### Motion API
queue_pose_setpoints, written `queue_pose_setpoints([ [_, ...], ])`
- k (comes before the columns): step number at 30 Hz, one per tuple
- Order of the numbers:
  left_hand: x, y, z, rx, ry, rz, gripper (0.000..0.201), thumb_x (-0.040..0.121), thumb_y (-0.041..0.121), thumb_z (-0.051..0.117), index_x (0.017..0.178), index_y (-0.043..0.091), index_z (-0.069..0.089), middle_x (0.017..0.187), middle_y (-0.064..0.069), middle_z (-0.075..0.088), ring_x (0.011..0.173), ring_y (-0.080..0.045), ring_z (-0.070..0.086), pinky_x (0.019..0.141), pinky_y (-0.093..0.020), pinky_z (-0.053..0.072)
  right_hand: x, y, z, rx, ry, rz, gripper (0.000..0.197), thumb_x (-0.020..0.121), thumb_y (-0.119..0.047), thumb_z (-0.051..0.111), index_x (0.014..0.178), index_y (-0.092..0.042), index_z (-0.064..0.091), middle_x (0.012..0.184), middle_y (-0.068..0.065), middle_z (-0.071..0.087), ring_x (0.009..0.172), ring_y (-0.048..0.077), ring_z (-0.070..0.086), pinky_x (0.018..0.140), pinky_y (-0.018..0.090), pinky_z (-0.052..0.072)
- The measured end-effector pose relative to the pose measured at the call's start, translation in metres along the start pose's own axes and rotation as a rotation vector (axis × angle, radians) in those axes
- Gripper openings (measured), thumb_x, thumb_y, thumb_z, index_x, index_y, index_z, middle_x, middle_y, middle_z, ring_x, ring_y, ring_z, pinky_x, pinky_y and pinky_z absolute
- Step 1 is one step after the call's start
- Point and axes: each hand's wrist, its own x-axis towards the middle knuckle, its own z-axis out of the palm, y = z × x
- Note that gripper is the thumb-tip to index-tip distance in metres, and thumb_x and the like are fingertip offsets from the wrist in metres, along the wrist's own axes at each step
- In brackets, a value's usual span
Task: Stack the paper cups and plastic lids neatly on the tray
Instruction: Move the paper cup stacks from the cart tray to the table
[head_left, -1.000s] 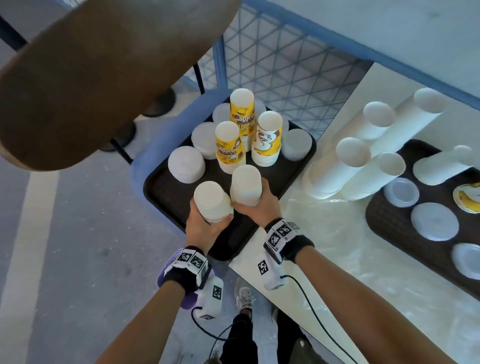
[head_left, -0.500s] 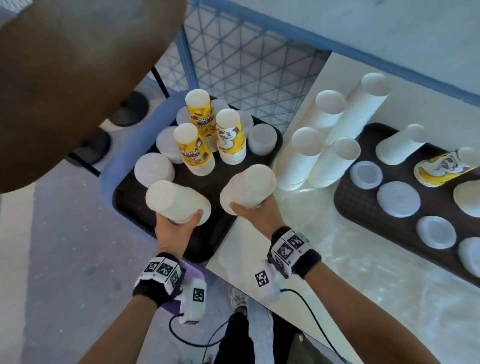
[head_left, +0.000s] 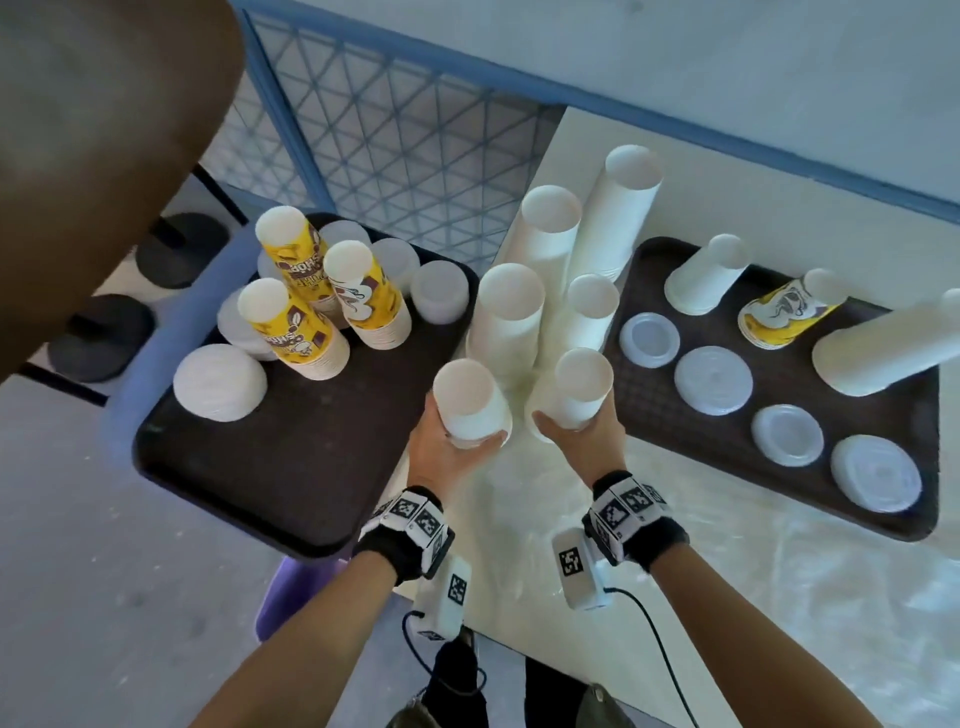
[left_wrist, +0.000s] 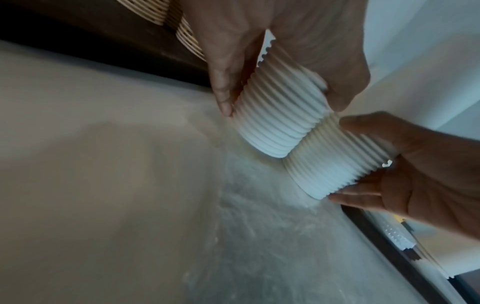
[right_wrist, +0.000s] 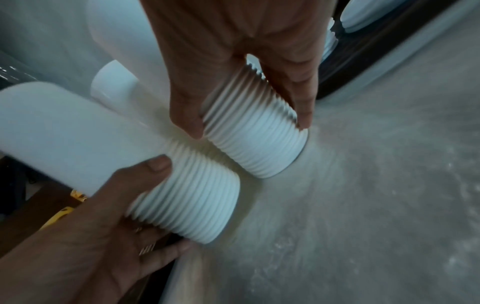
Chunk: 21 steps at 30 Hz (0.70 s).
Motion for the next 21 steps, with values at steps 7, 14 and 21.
queue_pose_setpoints([
  [7, 0.009, 0.001, 0.025, 0.075, 0.005, 0.069, 0.086, 0.057, 0.025, 0.087, 0.13, 0.021, 0.041, 0.116, 0.008, 0.054, 0.114, -0.02, 0.054, 0.096, -0.03, 0.043, 0.004, -0.001, 0.004, 0.021, 0.026, 0.017, 0.085, 0.067, -0.022, 0.081, 0.136, -0.016, 0.032, 0.127, 0.006, 0.055, 0.114, 0.026, 0.053, 0.085, 0.023, 0.037],
  [14, 0.006, -0.004, 0.013, 0.13, -0.125, 0.098, 0.096, 0.06, 0.025, 0.085, 0.138, 0.023, 0.029, 0.135, 0.0, 0.049, 0.123, -0.019, 0.048, 0.097, -0.028, 0.038, -0.014, 0.013, 0.006, 0.013, 0.066, 0.043, 0.089, 0.064, -0.015, 0.082, 0.134, -0.006, 0.028, 0.127, 0.011, 0.043, 0.114, 0.025, 0.045, 0.097, 0.037, 0.042],
  [21, -0.012, -0.015, -0.043, 0.096, 0.054, 0.146, 0.071, 0.073, 0.005, 0.072, 0.134, 0.015, 0.038, 0.126, -0.007, 0.051, 0.111, -0.014, 0.05, 0.095, -0.026, 0.042, -0.072, 0.009, 0.034, -0.164, -0.355, 0.092, 0.022, 0.08, -0.016, 0.068, 0.096, -0.013, 0.054, 0.068, -0.004, 0.055, 0.067, 0.013, 0.055, 0.066, 0.02, 0.042],
])
